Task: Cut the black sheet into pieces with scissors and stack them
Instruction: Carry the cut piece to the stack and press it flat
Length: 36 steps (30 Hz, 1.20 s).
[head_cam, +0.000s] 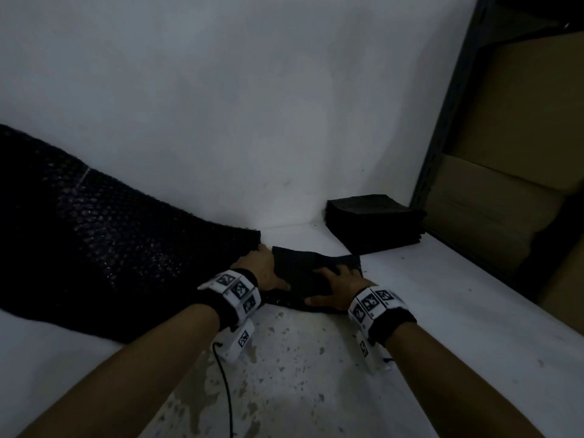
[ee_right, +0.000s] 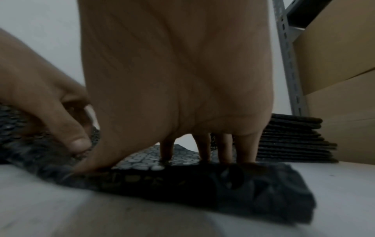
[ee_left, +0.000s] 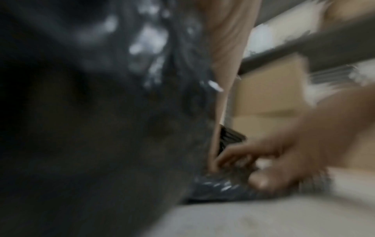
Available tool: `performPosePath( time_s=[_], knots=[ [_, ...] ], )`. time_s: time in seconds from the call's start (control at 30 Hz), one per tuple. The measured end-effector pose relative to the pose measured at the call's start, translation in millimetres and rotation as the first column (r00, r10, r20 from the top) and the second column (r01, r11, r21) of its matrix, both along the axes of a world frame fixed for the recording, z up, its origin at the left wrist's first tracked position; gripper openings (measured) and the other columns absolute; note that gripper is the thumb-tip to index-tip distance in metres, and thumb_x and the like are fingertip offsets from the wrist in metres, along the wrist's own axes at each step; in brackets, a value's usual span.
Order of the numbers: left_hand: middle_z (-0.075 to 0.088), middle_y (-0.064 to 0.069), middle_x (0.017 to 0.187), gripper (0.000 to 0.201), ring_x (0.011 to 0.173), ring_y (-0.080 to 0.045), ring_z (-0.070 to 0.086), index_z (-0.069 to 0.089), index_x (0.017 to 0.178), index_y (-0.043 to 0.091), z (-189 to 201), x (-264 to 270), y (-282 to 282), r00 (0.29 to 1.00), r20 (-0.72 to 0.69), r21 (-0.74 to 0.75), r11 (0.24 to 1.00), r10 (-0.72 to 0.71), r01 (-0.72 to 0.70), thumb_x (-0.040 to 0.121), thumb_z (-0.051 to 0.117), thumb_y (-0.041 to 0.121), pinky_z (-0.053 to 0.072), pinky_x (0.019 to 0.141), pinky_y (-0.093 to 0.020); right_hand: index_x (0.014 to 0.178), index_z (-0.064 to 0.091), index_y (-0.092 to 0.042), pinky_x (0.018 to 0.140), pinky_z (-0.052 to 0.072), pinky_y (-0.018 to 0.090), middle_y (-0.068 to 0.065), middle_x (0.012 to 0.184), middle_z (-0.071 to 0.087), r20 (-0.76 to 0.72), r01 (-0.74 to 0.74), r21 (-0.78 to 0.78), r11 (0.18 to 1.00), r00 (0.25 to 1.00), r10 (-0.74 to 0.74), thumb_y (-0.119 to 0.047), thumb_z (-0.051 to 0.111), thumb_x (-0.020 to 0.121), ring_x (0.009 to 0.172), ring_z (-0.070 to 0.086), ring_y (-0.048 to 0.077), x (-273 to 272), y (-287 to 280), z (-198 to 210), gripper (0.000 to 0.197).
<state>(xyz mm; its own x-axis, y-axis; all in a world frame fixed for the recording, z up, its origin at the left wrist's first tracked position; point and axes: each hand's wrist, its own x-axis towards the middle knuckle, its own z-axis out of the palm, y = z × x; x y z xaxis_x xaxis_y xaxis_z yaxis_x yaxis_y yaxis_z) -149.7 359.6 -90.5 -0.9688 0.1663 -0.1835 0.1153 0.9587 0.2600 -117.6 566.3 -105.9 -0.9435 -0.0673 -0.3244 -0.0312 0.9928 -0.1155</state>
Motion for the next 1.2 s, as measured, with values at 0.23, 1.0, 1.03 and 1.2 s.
performPosePath(
  time_s=[0.23,1.0,1.03,1.2],
  knots=[
    [0.042,-0.006,0.153,0.083,0.138,-0.023,0.041,0.036,0.153,0.02,0,4,8,0.95,0.111,0.008,0.956,-0.292,0.293,0.084,0.077,0.042,0.033,0.111,-0.024,0.156,0.014,-0.042,0.12,0.02,0.048,0.007,0.165,0.01,0.003,-0.04,0.019,0.999,0.999,0.04,-0.074,0.059,0.082,0.15,0.014,0.037,3,1,5,0.093],
    [0.026,-0.002,0.162,0.093,0.146,-0.022,0.03,0.029,0.155,0.034,2,-4,-3,0.946,0.211,-0.038,0.965,-0.247,0.26,0.078,0.078,0.053,0.03,0.117,-0.032,0.133,0.054,-0.006,0.088,0.052,0.032,0.012,0.132,0.059,0.03,0.314,-0.172,0.934,0.949,-0.314,-0.065,0.064,0.085,0.116,0.06,0.027,14,48,32,0.076],
    [0.026,-0.002,0.162,0.093,0.146,-0.022,0.03,0.029,0.155,0.034,3,-4,-2,0.946,0.213,-0.041,0.965,-0.246,0.26,0.079,0.078,0.052,0.03,0.117,-0.031,0.134,0.051,-0.004,0.086,0.051,0.031,0.013,0.132,0.059,0.01,0.328,-0.16,0.931,0.944,-0.331,-0.063,0.063,0.087,0.117,0.06,0.028,16,44,29,0.076],
    [0.024,-0.002,0.162,0.093,0.147,-0.022,0.028,0.027,0.155,0.035,2,-1,-2,0.949,0.215,-0.031,0.97,-0.23,0.242,0.079,0.077,0.053,0.027,0.117,-0.028,0.139,0.048,-0.003,0.093,0.048,0.029,0.014,0.137,0.056,0.008,0.397,-0.211,0.893,0.915,-0.404,-0.056,0.068,0.086,0.121,0.057,0.026,15,34,23,0.078]
  ],
)
